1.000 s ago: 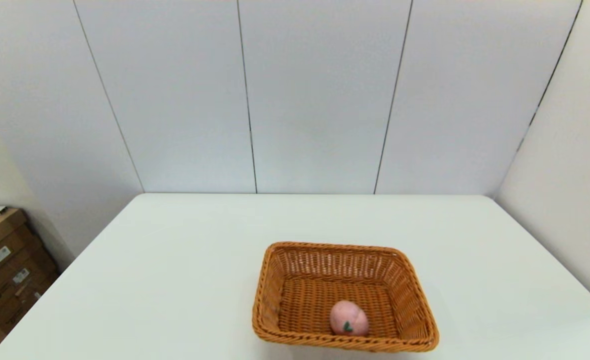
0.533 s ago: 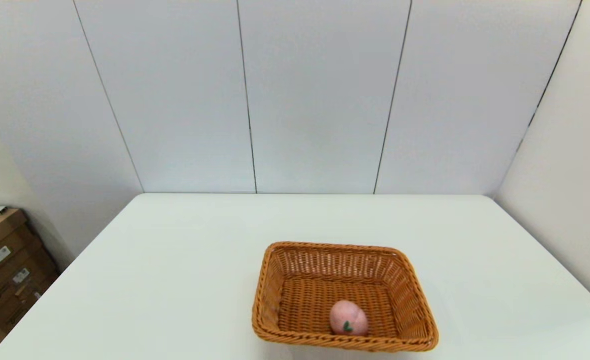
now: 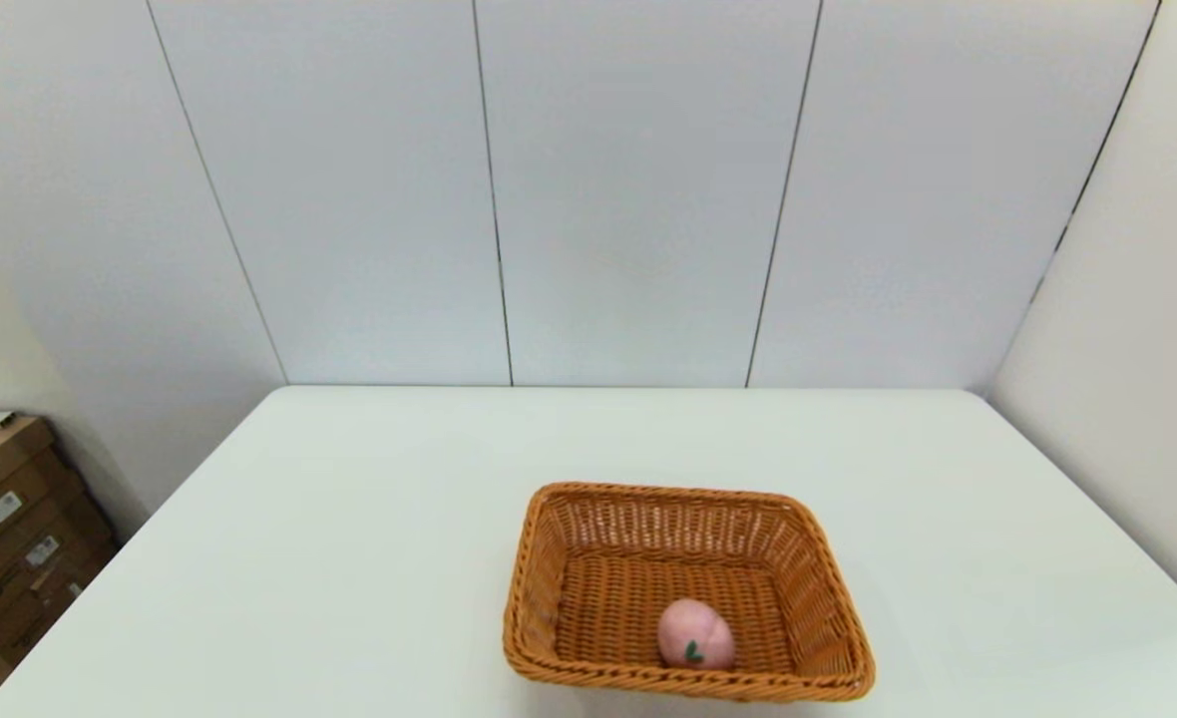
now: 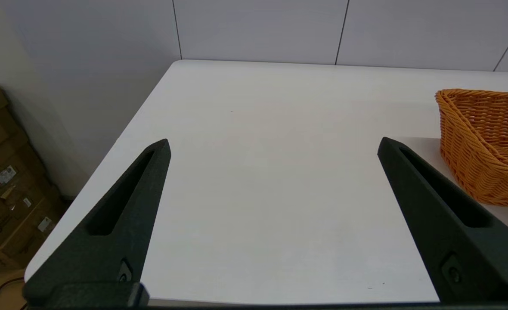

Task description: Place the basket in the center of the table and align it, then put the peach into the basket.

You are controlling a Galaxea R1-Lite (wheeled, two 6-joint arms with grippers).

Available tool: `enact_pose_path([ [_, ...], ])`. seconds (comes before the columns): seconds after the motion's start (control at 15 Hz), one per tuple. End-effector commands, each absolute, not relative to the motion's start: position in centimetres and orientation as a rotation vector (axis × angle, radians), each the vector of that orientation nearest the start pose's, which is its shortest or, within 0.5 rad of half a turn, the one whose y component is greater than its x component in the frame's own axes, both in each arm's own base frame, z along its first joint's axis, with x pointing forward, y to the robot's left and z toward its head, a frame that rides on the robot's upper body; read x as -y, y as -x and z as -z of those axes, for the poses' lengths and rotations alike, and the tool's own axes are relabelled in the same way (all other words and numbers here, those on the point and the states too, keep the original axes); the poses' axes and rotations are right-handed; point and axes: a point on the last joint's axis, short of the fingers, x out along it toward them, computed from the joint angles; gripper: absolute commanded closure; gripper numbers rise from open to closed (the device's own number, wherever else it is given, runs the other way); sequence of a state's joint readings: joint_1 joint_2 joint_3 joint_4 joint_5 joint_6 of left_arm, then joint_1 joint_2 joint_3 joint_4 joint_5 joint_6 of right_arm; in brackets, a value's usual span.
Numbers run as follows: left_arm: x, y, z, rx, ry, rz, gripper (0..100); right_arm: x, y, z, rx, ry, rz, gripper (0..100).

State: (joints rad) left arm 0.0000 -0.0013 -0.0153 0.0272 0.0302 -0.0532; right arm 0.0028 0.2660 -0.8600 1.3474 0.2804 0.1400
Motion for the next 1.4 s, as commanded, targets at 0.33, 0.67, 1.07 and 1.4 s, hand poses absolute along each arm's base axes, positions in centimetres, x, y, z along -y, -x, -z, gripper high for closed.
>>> enact_pose_path([
  [0.33,-0.1,2.4,-7.7,-0.010,0.055,-0.031,0,0.0,4.6,-11.4,-0.126,-0.067,0.007,0],
  [0.67,-0.1,2.4,-7.7,-0.010,0.055,-0.031,0,0.1,2.9,-8.4,-0.036,0.036,0.021,0],
  [1.07,-0.1,2.4,-7.7,-0.010,0.054,-0.029,0,0.0,2.5,-7.6,-0.048,-0.001,0.014,0],
  [1.4,-0.1,2.4,-7.7,-0.010,0.054,-0.031,0,0.0,2.5,-7.5,-0.048,-0.006,0.015,0],
])
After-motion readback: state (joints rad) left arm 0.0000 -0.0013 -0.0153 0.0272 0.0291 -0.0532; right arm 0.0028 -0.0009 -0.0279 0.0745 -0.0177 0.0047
